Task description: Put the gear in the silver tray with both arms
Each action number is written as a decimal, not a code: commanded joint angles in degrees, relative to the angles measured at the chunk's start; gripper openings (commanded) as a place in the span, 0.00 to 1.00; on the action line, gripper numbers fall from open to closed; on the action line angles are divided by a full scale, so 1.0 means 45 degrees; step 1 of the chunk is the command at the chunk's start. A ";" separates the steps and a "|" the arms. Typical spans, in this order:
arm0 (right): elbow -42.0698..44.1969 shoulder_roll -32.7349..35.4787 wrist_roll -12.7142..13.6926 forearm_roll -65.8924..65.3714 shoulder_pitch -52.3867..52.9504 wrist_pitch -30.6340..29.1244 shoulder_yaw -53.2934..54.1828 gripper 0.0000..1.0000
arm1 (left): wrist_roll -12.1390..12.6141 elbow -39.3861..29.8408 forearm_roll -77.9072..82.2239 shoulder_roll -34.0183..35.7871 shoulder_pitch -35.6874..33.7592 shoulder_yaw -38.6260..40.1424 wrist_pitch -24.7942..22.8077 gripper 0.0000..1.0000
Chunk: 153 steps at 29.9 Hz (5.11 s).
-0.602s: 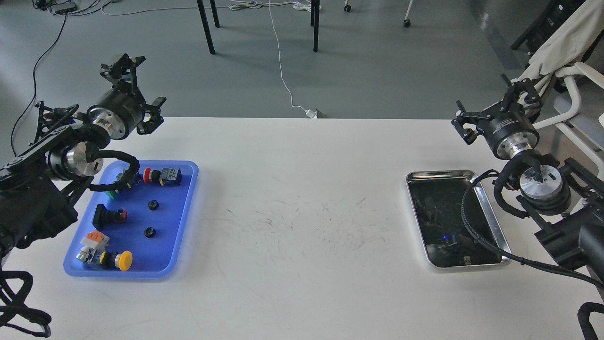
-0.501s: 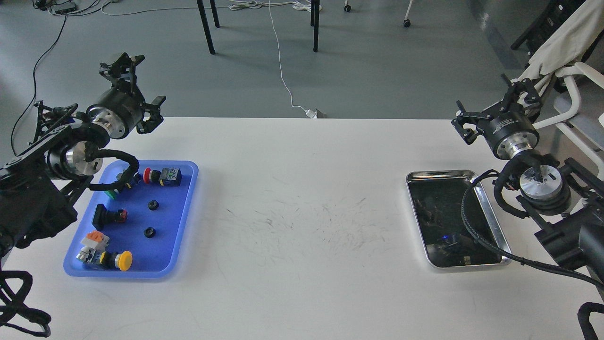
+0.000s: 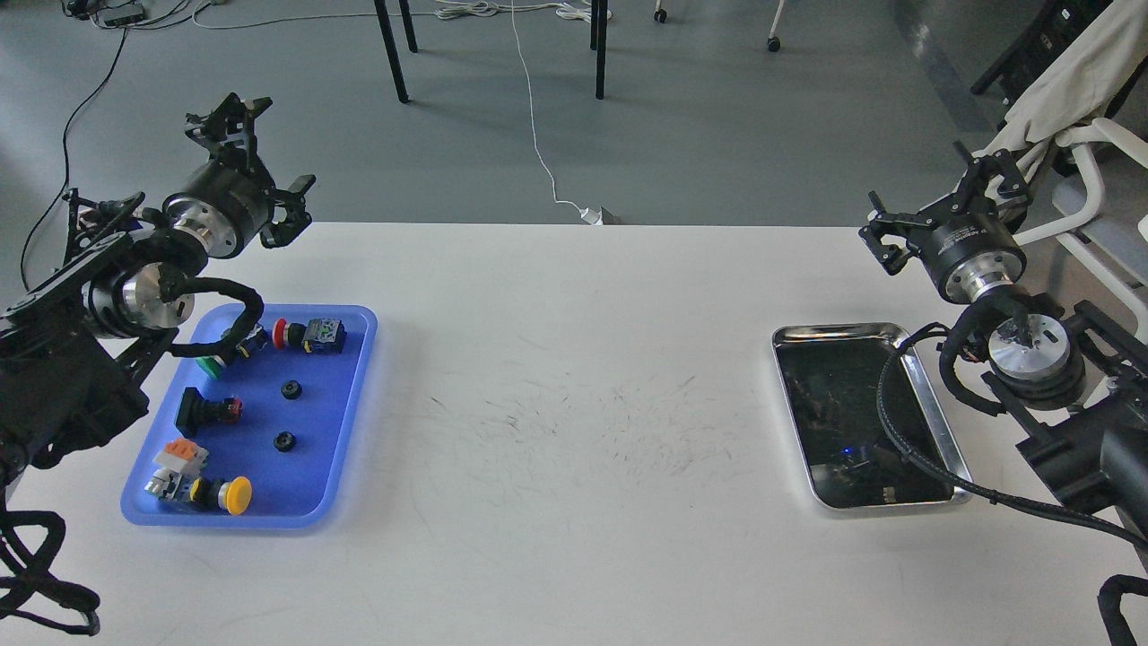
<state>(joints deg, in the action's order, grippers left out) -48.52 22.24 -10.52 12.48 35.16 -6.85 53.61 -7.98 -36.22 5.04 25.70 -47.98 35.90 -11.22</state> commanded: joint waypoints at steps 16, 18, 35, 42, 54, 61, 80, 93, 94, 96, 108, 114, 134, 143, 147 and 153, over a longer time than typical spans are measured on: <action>0.0001 0.0000 0.0014 0.0000 -0.0039 0.0000 0.0019 0.99 | 0.0132 0.0002 0.0169 -0.0008 0.0135 -0.0186 -0.0006 0.99; 0.0001 0.0000 -0.0005 0.0000 -0.0039 0.0000 0.0019 0.99 | 0.0132 -0.0017 0.0189 0.0011 0.0135 -0.0186 -0.0006 0.99; 0.0001 -0.0020 -0.0005 0.0000 -0.0079 0.0000 0.0000 0.99 | 0.0132 -0.0056 0.0208 0.0109 0.0467 -0.0186 -0.0182 0.99; 0.0001 0.0000 0.0014 0.0000 -0.0098 0.0000 0.0000 0.99 | 0.0171 -0.0134 0.0227 0.0284 0.0467 -0.0303 -0.0143 0.99; 0.0001 -0.0020 0.0014 0.0000 -0.0274 -0.0039 -0.0020 0.99 | 0.0288 -0.2143 0.1045 0.2662 0.0194 -0.2256 -0.0982 0.99; 0.0021 -0.0020 -0.0005 0.0000 -0.0274 -0.0020 -0.0078 0.99 | 0.1319 -0.2186 0.2513 0.3643 -0.0450 -0.2705 -0.1276 0.99; 0.0001 -0.0040 -0.0005 0.0000 -0.0391 -0.0020 -0.0118 0.99 | -0.0824 -0.1794 0.5143 0.4209 -0.0880 -0.3349 -0.0650 0.98; 0.0021 -0.0118 -0.0005 -0.0019 -0.0411 -0.0020 -0.0234 0.99 | -0.4450 -0.2770 1.2665 0.4874 -0.0939 -0.3701 -0.1842 0.99; 0.0021 -0.0118 -0.0005 -0.0019 -0.0411 -0.0020 -0.0215 0.99 | -0.4450 -0.2790 1.2940 0.4933 -0.0940 -0.3701 -0.1745 0.99; 0.0001 -0.0118 -0.0005 -0.0020 -0.0430 -0.0020 -0.0235 0.99 | -0.4450 -0.2772 1.2982 0.4952 -0.0978 -0.3682 -0.1492 0.99; 0.0001 -0.0098 -0.0005 -0.0039 -0.0528 -0.0020 -0.0234 0.99 | -0.4450 -0.2537 1.3351 0.5500 -0.1194 -0.3760 -0.1217 0.99; 0.0001 -0.0098 -0.0005 -0.0117 -0.0528 -0.0020 -0.0235 0.99 | -0.4450 -0.2790 1.6060 0.5558 -0.1037 -0.3780 -0.1236 0.99; -0.0038 -0.0039 0.0014 -0.0801 -0.0781 0.0176 -0.0039 0.99 | -0.4450 -0.4238 1.9757 0.6671 -0.1038 -0.4521 -0.0086 0.98; -0.0038 -0.0098 0.0014 -0.0820 -0.0782 0.0176 -0.0156 0.99 | -0.4450 -0.5485 2.0654 0.7258 -0.0900 -0.5204 0.0031 0.99; -0.0038 -0.0098 0.0014 -0.0840 -0.0782 0.0195 -0.0176 0.99 | -0.4450 -0.5719 2.1320 0.7199 -0.0881 -0.5673 0.0481 0.98; -0.0038 -0.0059 0.0014 -0.0840 -0.0801 0.0195 -0.0176 0.99 | -0.4450 -0.6793 2.2061 0.7297 -0.0803 -0.6648 0.1145 0.98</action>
<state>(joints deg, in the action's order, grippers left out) -48.67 21.89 -10.50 8.71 31.62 -6.02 52.82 -28.01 -64.75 102.20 58.45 -51.82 8.33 -7.62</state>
